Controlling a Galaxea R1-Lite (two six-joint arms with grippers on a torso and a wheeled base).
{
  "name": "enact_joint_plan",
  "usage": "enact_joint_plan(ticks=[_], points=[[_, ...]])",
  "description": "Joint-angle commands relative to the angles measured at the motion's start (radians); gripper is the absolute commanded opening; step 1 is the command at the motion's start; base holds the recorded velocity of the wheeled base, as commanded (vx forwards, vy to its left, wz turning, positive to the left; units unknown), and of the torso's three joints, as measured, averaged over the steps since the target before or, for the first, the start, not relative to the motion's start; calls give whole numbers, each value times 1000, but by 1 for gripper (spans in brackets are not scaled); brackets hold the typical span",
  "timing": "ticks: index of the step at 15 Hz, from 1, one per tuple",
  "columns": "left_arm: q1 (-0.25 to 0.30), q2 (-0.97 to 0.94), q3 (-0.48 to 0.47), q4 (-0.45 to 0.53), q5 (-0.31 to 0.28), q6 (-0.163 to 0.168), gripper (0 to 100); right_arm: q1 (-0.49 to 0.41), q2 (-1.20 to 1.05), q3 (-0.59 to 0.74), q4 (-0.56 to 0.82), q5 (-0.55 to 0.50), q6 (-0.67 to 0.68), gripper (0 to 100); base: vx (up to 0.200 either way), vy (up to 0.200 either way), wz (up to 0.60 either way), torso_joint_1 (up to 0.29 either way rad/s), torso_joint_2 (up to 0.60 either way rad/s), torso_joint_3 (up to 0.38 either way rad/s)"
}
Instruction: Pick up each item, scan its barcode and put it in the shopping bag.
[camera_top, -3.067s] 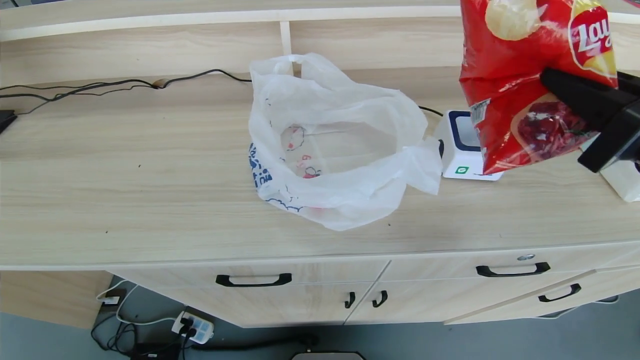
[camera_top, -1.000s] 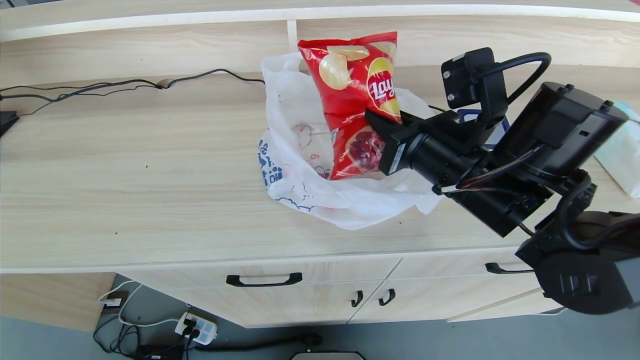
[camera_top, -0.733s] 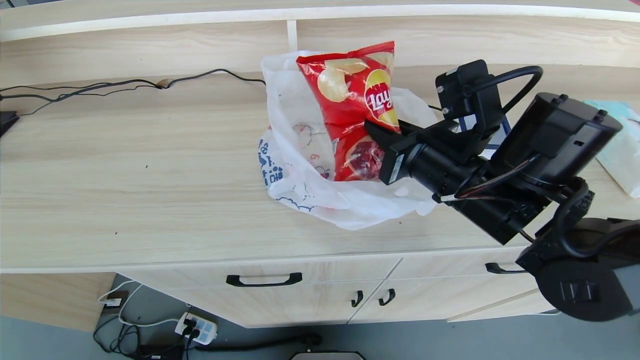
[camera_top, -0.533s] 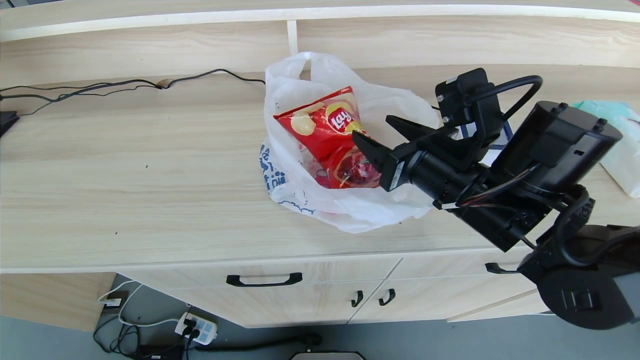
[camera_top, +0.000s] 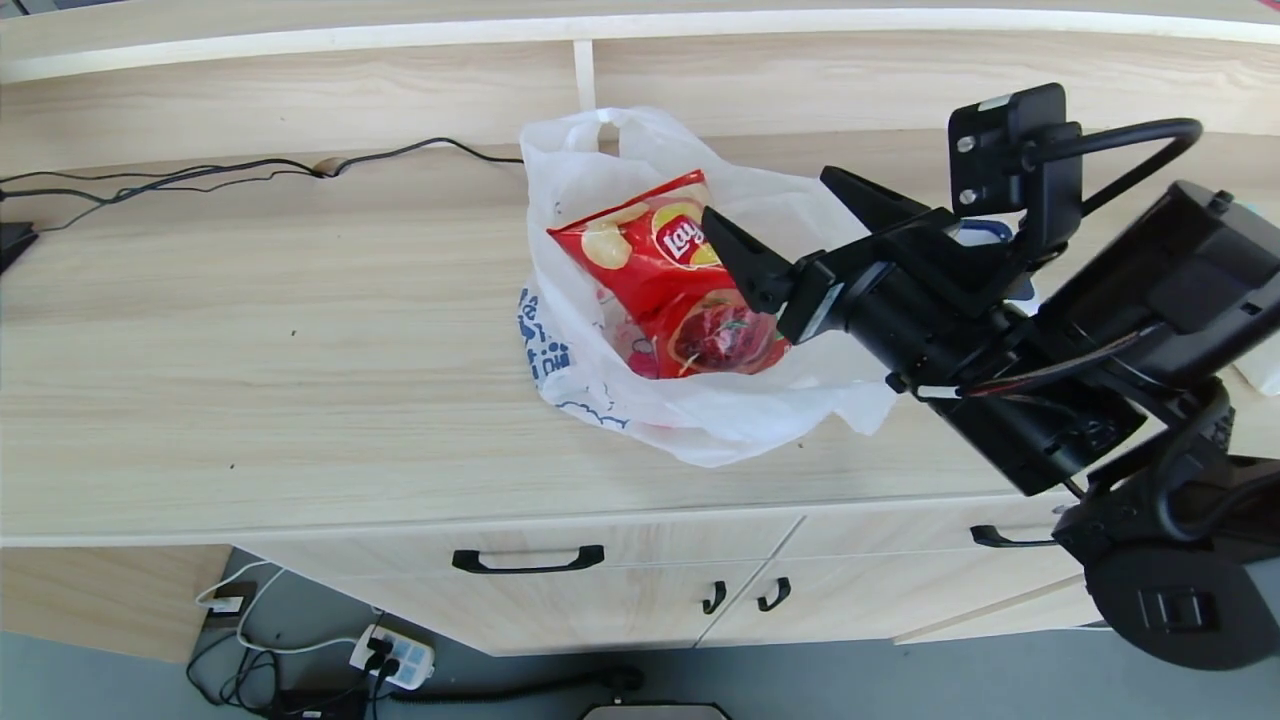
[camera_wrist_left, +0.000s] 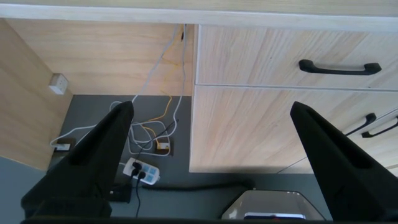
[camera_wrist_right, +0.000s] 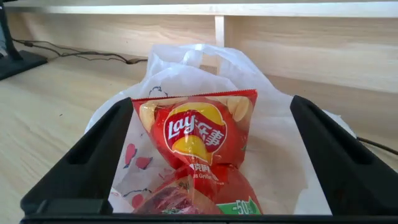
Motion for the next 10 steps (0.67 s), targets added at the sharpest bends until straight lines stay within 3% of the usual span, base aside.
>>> enact_joint_plan(ticks=[1,8,10], points=[[-1,2,0,0,0,0,100,31,-59,49,-13,3,2,100,0,0,0,0,0,0],[-1,2,0,1,0,1,100,54,-122,110,-11,48,7,100,0,0,0,0,0,0],[-1,2,0,1,0,1,100,54,-122,110,-11,50,7,100,0,0,-600,5,2,5]])
